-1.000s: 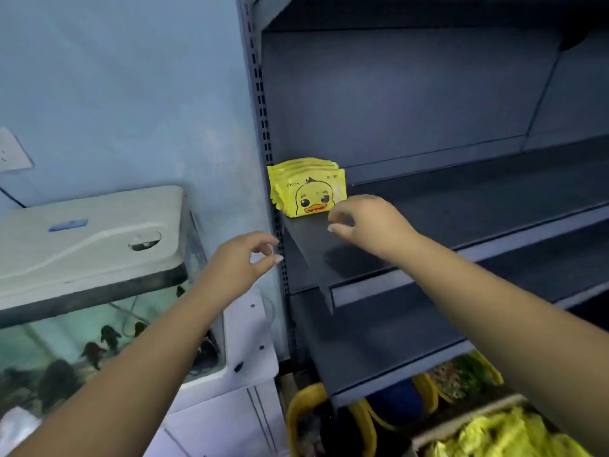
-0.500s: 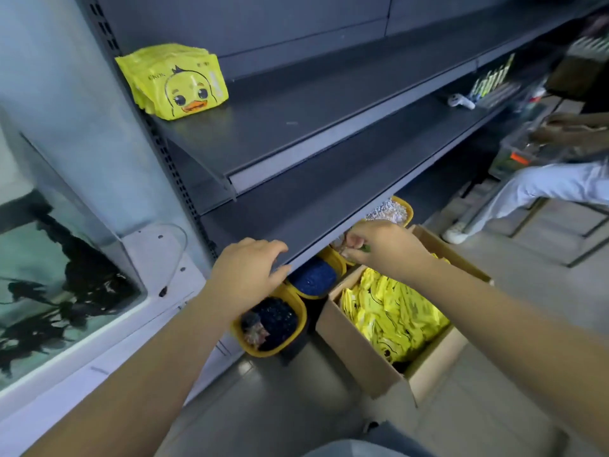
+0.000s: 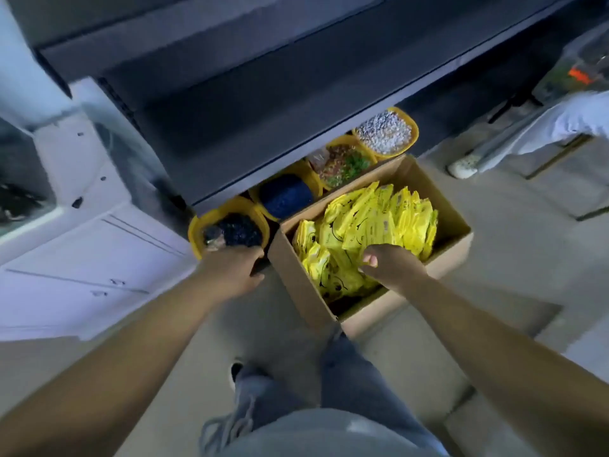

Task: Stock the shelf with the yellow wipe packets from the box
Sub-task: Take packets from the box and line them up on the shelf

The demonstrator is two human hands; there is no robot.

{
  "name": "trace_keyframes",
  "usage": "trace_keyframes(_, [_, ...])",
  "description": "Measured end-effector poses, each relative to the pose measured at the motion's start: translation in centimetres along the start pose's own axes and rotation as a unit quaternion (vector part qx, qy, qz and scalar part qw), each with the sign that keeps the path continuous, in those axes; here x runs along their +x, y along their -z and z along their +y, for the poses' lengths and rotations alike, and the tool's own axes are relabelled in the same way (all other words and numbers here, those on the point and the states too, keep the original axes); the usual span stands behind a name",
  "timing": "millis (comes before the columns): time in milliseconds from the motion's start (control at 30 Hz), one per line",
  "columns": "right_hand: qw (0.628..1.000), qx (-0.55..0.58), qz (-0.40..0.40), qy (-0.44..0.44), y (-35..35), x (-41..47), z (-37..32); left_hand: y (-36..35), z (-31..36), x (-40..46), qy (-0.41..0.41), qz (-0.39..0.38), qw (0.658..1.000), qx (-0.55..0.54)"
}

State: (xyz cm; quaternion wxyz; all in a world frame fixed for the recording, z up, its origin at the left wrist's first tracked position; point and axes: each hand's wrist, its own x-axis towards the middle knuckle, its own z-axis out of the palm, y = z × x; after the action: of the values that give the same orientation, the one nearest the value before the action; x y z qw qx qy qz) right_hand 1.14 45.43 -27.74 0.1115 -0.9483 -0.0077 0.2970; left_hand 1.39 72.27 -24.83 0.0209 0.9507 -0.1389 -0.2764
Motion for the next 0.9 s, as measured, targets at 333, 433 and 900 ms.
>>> trace_keyframes(333, [0.993, -0.011, -0.095, 0.067, -4.7, 9.3, 4.7, -8.6, 6.1, 7.2, 0.123, -0.108, 0.972, -0.17])
trace_keyframes(433, [0.991, 0.003, -0.094, 0.094, -6.4, 12.6, 4.4, -11.2, 5.9, 9.5, 0.155, -0.109, 0.957, -0.22])
trace_keyframes(900, [0.917, -0.163, -0.146, 0.333, -12.9, 23.9, 0.5, -17.6, 3.0, 13.6, 0.268, -0.057, 0.873, -0.404])
